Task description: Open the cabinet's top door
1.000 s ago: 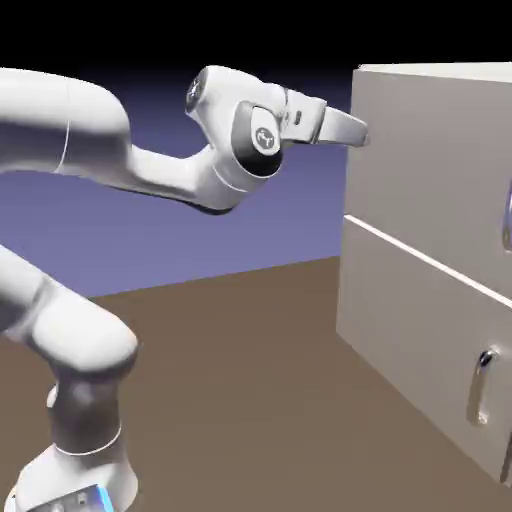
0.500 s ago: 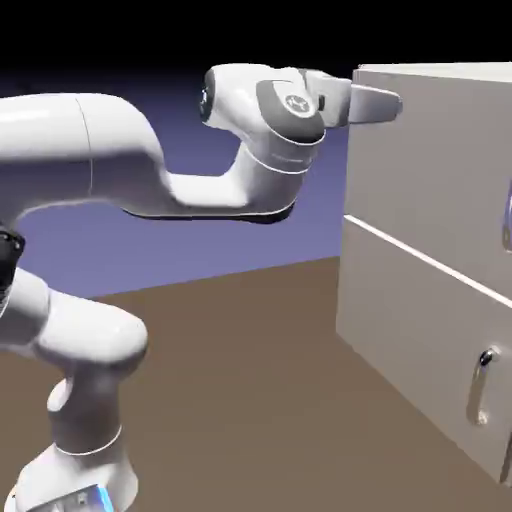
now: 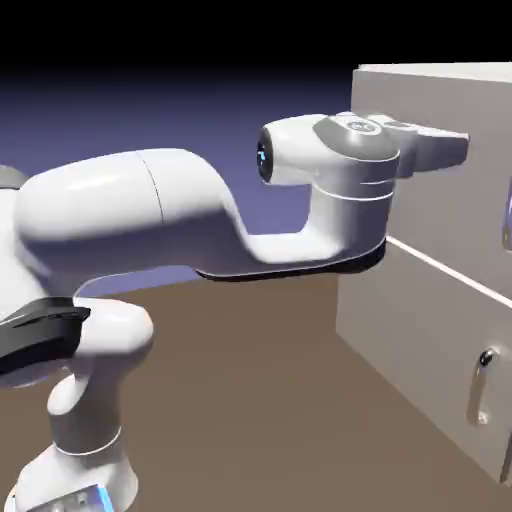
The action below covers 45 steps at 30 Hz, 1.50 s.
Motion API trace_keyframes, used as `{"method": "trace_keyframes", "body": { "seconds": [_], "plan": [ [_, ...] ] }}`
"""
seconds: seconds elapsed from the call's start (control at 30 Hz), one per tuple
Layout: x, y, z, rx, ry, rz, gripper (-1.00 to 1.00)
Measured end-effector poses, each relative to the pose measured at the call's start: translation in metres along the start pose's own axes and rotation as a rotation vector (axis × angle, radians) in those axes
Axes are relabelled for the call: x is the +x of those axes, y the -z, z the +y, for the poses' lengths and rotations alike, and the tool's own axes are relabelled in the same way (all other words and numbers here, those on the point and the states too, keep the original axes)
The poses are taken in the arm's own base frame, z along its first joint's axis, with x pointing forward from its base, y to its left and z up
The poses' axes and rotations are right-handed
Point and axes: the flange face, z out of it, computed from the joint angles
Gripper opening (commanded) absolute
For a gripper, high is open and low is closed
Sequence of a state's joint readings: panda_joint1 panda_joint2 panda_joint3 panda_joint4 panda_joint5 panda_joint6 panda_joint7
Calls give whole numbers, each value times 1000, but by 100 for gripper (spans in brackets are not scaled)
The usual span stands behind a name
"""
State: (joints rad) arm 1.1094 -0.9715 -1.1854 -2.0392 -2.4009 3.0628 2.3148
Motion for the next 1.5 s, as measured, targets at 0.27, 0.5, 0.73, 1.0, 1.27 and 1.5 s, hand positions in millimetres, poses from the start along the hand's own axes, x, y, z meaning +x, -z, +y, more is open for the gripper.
{"method": "trace_keyframes", "body": {
  "seconds": [0.27,0.5,0.73,1.0,1.27,1.5],
  "plan": [
    [-18,-39,79,-24,0,4,100],
    [-21,-94,91,-29,2,2,-100],
    [-30,-58,81,-78,3,51,-100],
    [-49,4,60,-168,5,142,-100],
    [-77,67,30,-269,6,243,-100],
    [-111,124,-5,-366,7,341,-100]
  ]
}}
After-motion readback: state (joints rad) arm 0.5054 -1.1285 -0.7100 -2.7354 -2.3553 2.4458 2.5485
